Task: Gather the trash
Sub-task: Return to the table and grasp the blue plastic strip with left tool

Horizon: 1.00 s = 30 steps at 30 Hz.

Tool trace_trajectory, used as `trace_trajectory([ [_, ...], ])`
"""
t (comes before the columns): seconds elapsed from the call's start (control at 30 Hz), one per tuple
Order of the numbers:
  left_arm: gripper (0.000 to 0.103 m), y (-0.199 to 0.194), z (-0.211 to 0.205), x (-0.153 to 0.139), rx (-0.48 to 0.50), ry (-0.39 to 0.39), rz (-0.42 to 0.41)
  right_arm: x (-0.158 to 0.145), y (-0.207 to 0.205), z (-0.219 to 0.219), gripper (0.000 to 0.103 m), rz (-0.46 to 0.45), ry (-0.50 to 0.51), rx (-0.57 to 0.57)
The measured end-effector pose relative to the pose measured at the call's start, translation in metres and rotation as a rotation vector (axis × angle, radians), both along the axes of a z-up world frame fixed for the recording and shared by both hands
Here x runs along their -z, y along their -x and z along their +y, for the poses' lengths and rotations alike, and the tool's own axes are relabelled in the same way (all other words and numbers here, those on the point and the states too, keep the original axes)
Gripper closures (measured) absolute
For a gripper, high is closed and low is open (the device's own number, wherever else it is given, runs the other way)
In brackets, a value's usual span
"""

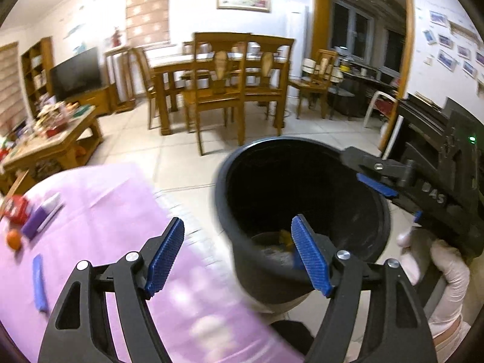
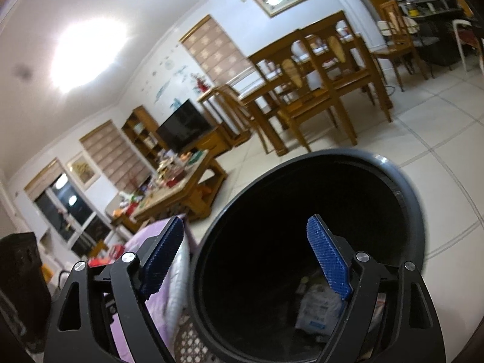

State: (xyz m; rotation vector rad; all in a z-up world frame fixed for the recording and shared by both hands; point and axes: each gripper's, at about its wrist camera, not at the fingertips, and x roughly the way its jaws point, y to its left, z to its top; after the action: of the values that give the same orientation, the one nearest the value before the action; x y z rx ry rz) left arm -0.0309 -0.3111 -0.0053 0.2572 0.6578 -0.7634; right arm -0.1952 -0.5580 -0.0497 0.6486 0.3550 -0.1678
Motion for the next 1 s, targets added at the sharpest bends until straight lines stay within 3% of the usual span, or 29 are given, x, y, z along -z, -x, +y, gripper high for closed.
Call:
trace_trajectory([
  [0.4,0.03,-0.073,0.151,0.024,-0.371,-0.064,0.085,-0.016,-0.061,0.102,0.02,0.043,0.079,-0.217],
  [0.57,0.032,-0.102,0.19,0.041,-0.443,-0.141,0.16,-0.026,-0.088,0.147,0.02,0.05,0.103,-0.31],
  [0.6,0.039,-0.101,0.194,0.046,-0.436,-0.152,0.167,-0.028,-0.093,0.153,0.02,0.052,0.108,-0.322],
  [0.73,0.054,-0.106,0.199,0.047,-0.401,-0.162,0.167,-0.036,-0.12,0.188,0.02,0.076,0.156,-0.408],
  [0.87,0.089,-0.108,0.207,0.046,-0.394,-0.173,0.139,-0.045,-0.159,0.228,0.02,0.13,0.275,-0.51],
  [1.0,0.094,-0.113,0.223,0.05,-0.4,-0.118,0.148,-0.052,-0.197,0.266,0.02,0.15,0.405,-0.602],
])
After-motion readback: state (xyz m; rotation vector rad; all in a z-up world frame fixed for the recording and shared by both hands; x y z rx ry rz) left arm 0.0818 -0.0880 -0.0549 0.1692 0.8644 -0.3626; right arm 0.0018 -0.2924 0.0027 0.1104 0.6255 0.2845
